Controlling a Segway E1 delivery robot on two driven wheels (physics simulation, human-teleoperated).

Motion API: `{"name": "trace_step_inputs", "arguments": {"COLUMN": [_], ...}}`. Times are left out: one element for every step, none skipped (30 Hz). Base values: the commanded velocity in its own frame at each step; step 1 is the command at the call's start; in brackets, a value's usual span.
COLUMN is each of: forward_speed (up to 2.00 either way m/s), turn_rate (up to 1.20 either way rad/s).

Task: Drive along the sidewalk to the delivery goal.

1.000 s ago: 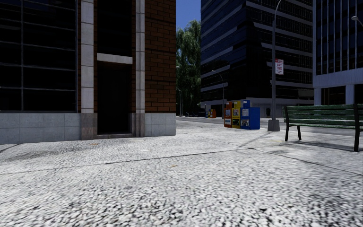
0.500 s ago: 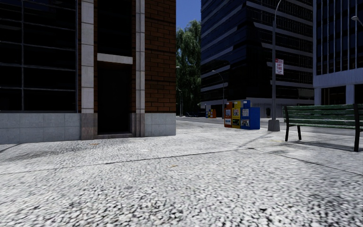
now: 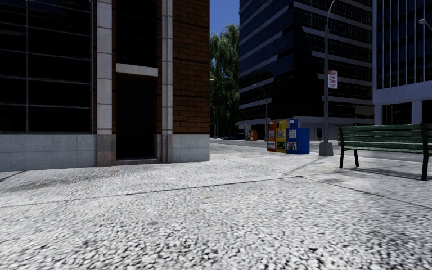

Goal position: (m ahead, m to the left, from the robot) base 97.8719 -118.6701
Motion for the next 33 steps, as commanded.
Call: {"name": "trace_step_inputs", "arguments": {"forward_speed": [0.0,0.0,0.0,0.0,0.0,0.0,0.0,0.0,0.0,0.0,0.0,0.5,0.5,1.77,2.0,2.0,2.0,2.0,2.0,2.0,2.0,2.0,2.0,2.0,2.0,2.0,2.0,2.0,2.0,2.0,2.0,2.0,2.0], "turn_rate": [0.1,0.1,0.1,0.1,0.1,0.1,0.01,0.0,0.0,0.0,0.0,0.0,0.0,0.0,0.0,0.0,0.0,0.0,0.0,0.0,0.0,0.0,0.0,0.0,0.0,0.0,0.0,0.0,0.0,0.0,0.0,0.0,0.0]}}
